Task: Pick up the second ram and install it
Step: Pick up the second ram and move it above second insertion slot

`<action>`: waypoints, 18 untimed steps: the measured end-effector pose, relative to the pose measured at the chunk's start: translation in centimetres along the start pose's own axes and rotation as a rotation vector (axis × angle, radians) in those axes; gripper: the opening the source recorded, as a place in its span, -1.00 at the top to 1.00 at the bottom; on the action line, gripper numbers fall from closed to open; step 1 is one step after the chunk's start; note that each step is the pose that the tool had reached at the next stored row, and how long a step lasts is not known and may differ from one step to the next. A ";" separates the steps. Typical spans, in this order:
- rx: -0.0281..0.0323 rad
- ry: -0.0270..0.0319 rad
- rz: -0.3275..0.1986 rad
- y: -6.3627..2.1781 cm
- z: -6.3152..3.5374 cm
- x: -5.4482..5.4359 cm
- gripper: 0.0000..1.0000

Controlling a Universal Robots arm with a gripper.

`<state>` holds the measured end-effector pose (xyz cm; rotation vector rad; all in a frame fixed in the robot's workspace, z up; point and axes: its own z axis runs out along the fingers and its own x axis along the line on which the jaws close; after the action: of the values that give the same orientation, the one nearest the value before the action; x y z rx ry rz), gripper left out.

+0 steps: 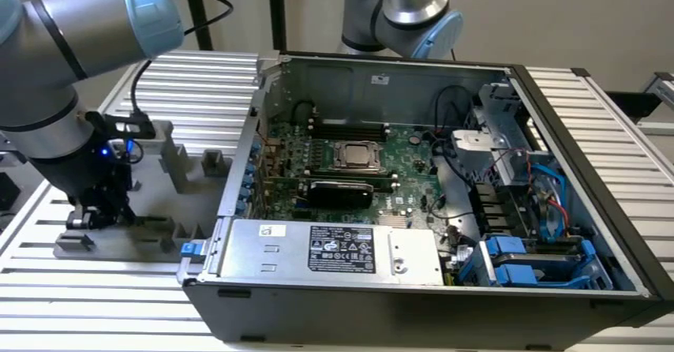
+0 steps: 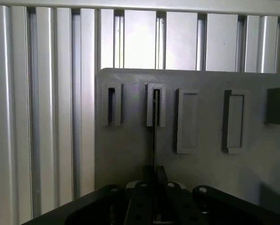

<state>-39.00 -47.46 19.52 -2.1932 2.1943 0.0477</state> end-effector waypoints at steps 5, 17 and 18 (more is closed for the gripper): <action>0.0006 0.0001 0.011 0.00 0.00 0.0 1.00; 0.0008 0.0001 0.015 0.00 -0.01 0.0 1.00; 0.0009 0.0000 0.015 0.00 -0.02 0.0 1.00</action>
<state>-39.01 -47.46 19.54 -2.1767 2.2100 0.0471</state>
